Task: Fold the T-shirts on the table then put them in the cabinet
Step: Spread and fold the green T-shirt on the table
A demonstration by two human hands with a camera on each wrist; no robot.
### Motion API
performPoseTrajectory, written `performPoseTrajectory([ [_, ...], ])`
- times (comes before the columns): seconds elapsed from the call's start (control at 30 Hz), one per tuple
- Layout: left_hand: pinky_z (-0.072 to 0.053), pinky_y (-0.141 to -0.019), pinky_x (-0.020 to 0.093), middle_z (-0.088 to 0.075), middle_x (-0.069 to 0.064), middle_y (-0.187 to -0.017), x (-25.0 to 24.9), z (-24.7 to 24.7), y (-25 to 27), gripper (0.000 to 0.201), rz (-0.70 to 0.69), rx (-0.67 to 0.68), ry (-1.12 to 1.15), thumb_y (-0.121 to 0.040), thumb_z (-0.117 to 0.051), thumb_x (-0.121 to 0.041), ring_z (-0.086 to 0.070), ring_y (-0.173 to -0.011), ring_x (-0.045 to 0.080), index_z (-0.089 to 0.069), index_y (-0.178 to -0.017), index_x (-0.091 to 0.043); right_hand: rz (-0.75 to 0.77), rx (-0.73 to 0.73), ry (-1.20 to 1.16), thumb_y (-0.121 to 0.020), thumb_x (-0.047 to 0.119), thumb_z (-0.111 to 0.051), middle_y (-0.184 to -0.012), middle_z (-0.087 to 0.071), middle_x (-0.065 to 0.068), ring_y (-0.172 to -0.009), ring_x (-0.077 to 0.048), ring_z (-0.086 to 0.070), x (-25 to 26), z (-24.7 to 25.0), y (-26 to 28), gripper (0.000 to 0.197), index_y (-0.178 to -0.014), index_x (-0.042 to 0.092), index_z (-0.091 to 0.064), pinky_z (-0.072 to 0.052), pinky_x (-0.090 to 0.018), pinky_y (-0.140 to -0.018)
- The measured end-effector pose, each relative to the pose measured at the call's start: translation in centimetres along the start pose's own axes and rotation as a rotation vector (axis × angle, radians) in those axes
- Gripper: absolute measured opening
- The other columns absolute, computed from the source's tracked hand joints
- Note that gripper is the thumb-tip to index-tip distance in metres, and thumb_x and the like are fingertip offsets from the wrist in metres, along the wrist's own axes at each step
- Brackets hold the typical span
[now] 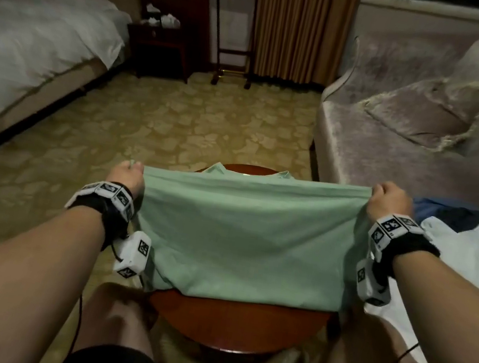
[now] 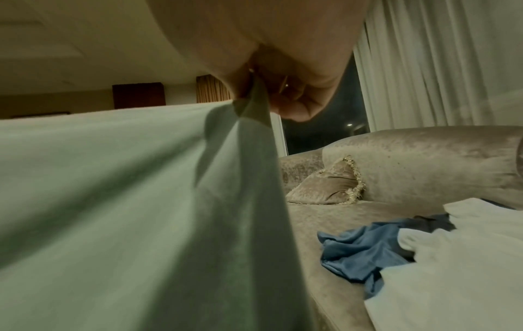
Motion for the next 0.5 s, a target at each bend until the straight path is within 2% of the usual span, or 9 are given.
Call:
performPoseTrajectory([
  [0.1,-0.027,-0.113,0.035,-0.036,0.014,-0.15,-1.0,-2.1,-4.0,0.051,0.004,0.032,-0.02,-0.103,-0.035,-0.034,-0.034,-0.138,0.033,-0.037,-0.144,-0.005,0.025,-0.002,0.008,-0.1,0.018,-0.036,-0.098,-0.058,-0.031,-0.077,-0.036,-0.047,1.7,-1.6,-2.9,0.032,-0.094,-0.006,-0.057,-0.04,-0.042,-0.069],
  [0.2,-0.027,-0.112,0.035,-0.037,0.015,-0.15,-2.2,-3.5,-7.6,0.051,0.0,0.016,-0.01,-0.103,-0.036,-0.034,-0.035,-0.137,0.033,-0.038,-0.145,-0.005,0.027,-0.011,0.036,-0.1,0.02,-0.036,-0.096,-0.058,-0.029,-0.077,-0.034,-0.047,3.0,-3.7,-5.9,0.032,-0.093,-0.004,-0.056,-0.035,-0.036,-0.067],
  [0.3,-0.03,-0.112,0.038,-0.043,0.015,-0.146,-2.9,-4.7,-11.1,0.051,0.003,-0.019,-0.028,-0.101,-0.038,-0.037,-0.04,-0.134,0.035,-0.043,-0.141,-0.007,0.021,-0.014,0.027,-0.1,0.02,-0.037,-0.085,-0.052,-0.024,-0.075,-0.034,-0.047,3.9,-5.9,-8.6,0.032,-0.088,-0.004,-0.053,-0.034,-0.035,-0.065],
  [0.4,-0.035,-0.108,0.037,-0.05,0.015,-0.14,-3.3,-5.9,-14.1,0.049,0.011,-0.044,0.004,-0.098,-0.042,-0.036,-0.046,-0.128,0.035,-0.051,-0.135,-0.007,0.022,-0.016,0.052,-0.1,0.019,-0.036,-0.083,-0.048,-0.019,-0.075,-0.032,-0.044,4.9,-7.7,-10.6,0.029,-0.084,0.001,-0.05,-0.033,-0.035,-0.066],
  [0.5,-0.037,-0.107,0.038,-0.053,0.017,-0.136,-3.5,-7.7,-16.5,0.047,0.011,-0.051,-0.014,-0.096,-0.042,-0.037,-0.049,-0.123,0.036,-0.056,-0.129,-0.006,0.029,-0.011,0.073,-0.099,0.019,-0.038,-0.09,-0.054,-0.026,-0.08,-0.037,-0.048,5.5,-9.9,-12.3,0.026,-0.085,0.004,-0.054,-0.036,-0.039,-0.069],
])
Point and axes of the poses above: each hand's wrist, its own y-axis away from the middle knuckle, its own z-axis out of the back of the hand, x = y × z, the point moved 10 cm from there along -y, towards the middle knuckle
